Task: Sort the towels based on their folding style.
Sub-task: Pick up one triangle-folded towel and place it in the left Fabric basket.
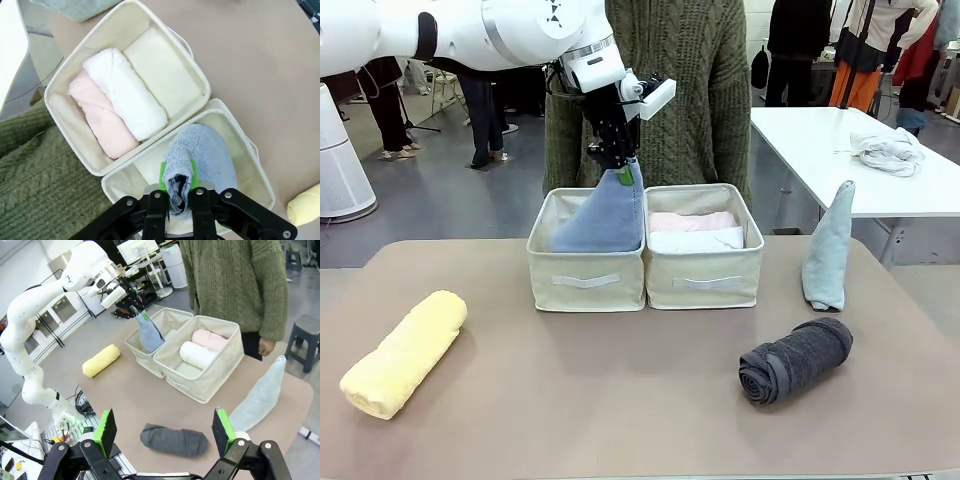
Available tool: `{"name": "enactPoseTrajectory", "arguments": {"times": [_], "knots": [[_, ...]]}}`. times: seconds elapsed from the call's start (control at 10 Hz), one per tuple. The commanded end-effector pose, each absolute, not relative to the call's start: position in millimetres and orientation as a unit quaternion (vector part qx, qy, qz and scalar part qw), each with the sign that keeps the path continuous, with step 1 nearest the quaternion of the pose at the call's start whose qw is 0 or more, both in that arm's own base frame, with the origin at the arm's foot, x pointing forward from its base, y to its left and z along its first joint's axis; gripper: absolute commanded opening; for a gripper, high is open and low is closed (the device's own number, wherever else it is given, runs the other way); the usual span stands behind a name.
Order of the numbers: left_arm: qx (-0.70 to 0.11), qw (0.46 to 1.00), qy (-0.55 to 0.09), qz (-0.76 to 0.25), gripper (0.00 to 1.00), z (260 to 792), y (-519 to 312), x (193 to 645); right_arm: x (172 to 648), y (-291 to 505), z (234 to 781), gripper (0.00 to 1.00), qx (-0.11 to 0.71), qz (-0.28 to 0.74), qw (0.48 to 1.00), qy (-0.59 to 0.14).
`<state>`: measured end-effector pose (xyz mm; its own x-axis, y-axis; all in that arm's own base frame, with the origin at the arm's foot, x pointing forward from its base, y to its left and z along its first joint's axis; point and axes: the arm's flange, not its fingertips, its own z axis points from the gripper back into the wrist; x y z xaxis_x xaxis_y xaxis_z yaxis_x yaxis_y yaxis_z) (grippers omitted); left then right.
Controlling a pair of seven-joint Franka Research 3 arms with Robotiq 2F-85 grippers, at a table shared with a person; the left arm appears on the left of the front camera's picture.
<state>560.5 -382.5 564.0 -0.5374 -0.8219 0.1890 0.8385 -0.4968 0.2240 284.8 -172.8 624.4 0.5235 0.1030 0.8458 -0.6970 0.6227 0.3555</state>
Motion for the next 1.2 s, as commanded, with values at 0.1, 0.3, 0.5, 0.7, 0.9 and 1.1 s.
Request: {"name": "enactPoseTrajectory", "arguments": {"times": [0.1,0.3,0.5,0.7,0.9,1.1], "knots": [[-0.033,0.487,-0.135,-0.862,0.15,559,-380,568,287,-172,623,1.00,0.363,0.255,0.786,-0.430],[-0.039,0.545,-0.082,-0.833,0.15,543,-372,575,287,-172,623,1.00,0.363,0.255,0.786,-0.430],[-0.048,0.587,-0.053,-0.807,0.15,530,-369,578,287,-172,623,1.00,0.363,0.255,0.786,-0.430],[-0.055,0.614,-0.053,-0.785,0.15,521,-367,580,287,-172,623,1.00,0.363,0.255,0.786,-0.430],[-0.062,0.629,-0.053,-0.773,0.15,510,-366,582,287,-172,623,1.00,0.363,0.255,0.786,-0.430],[-0.059,0.639,-0.042,-0.765,0.15,492,-370,582,287,-172,623,1.00,0.363,0.255,0.786,-0.430]]}}
